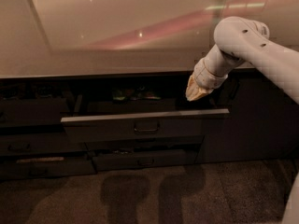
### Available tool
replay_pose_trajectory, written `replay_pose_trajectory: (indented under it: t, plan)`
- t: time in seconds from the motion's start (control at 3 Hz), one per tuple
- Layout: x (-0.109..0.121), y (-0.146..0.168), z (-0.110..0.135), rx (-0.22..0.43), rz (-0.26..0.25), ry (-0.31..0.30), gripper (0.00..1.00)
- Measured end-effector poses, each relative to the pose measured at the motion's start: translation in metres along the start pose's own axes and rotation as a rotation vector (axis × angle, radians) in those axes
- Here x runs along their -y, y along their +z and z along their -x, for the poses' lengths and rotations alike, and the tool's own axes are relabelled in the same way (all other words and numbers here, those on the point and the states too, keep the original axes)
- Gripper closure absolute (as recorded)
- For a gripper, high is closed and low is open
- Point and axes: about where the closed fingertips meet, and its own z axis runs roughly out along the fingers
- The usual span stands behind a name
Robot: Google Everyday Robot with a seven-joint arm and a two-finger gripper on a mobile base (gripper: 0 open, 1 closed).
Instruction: Open top drawer
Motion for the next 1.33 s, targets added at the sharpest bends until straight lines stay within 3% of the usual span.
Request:
replay_pose_trajectory:
  t: [0.67,1.33]
  plan:
    - [-0.008,0.057,-0.023,-0.035,0.122,0.056,1.00]
    - [-0.015,0.073,-0.031,-0.023,0.153,0.067,1.00]
